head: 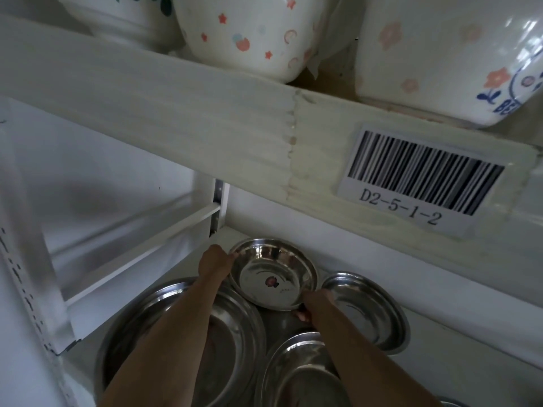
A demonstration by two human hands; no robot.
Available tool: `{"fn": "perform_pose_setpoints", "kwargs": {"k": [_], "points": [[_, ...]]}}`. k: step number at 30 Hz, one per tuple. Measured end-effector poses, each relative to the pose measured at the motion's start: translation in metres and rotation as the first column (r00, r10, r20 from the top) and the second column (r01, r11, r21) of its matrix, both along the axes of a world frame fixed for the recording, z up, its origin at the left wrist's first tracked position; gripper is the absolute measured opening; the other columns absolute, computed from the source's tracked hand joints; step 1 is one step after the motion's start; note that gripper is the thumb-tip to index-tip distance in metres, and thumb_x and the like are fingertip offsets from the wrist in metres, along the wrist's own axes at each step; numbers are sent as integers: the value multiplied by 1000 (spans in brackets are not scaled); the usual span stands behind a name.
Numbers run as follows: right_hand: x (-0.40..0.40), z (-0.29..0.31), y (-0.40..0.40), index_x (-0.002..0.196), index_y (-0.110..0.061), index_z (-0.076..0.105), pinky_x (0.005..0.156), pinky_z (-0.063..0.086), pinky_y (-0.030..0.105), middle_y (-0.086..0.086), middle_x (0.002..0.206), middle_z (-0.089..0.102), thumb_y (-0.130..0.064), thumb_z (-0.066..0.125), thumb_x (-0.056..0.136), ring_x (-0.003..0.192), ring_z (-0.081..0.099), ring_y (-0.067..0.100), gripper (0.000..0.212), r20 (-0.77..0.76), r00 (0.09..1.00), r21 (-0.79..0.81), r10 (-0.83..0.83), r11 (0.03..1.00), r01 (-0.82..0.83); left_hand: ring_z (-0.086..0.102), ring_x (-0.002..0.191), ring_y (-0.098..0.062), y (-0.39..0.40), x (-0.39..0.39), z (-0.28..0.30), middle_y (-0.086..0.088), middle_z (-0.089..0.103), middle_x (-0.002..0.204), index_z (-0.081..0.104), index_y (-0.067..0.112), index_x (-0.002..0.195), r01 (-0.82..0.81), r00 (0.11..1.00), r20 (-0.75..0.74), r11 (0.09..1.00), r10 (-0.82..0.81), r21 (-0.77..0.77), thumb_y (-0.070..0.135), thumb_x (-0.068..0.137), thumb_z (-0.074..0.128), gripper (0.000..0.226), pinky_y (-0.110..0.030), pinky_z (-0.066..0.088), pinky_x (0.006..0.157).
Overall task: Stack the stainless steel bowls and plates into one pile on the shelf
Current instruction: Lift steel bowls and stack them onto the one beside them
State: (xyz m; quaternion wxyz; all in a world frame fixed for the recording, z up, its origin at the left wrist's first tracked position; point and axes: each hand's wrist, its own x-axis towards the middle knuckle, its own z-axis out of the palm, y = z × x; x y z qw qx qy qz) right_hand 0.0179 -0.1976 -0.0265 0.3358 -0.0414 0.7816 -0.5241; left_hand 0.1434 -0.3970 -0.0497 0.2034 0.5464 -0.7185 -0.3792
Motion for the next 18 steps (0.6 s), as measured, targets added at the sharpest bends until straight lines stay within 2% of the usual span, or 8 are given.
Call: {"fn": "perform_pose_setpoints", "kwargs": {"k": [2,5,8,12,14,16,18], "points": [[1,-1,-1,75,-8,52,45,52,24,15,79,65,-8,53,93,64,64,23,18,-25,999,41,23,999,-22,67,81,-29,0,1,0,-16,70,88,66,-4,97,-3,1000,-9,1000,3,-2,40,84,67,46,-30,46,65],[4,-3,-1,82,5,61,46,47,28,25,81,73,-4,55,89,56,61,26,13,-101,994,137,39,990,-25,60,60,-21,2,3,1,-4,60,58,68,1,74,1,1000,-20,1000,-1,-17,33,83,69,33,-24,38,50],[4,-3,-1,73,-1,55,36,43,23,20,75,69,-6,58,91,49,59,22,19,-106,994,107,-5,994,17,49,45,-13,3,6,2,0,52,48,58,11,54,-3,998,-57,1000,2,-28,28,84,69,36,-22,35,45],[9,1,1,68,-4,53,39,44,25,15,63,60,-6,58,91,52,57,24,24,-85,993,13,-80,997,81,47,45,-12,6,11,9,-2,53,50,58,10,56,-15,991,-130,999,10,-34,28,86,68,36,-20,35,47],[12,1,3,72,-4,56,38,44,22,13,64,61,-15,58,93,50,56,21,23,-130,986,1,-102,995,103,53,51,-16,8,14,15,-6,59,56,63,7,61,-14,986,-166,999,5,-53,29,86,68,34,-25,45,55],[15,1,5,76,-2,62,49,48,28,12,66,64,-24,59,92,52,59,21,27,-225,968,13,-107,994,113,58,55,-18,11,18,21,-8,64,61,69,2,70,-14,976,-217,998,1,-59,27,86,68,30,-30,51,65],[17,5,7,69,-5,59,55,50,33,10,62,62,-25,59,91,51,59,21,30,-257,958,-13,-126,992,127,60,56,-16,15,22,26,-5,65,63,72,1,79,-25,963,-269,998,8,-58,26,85,69,26,-31,53,68]]}}
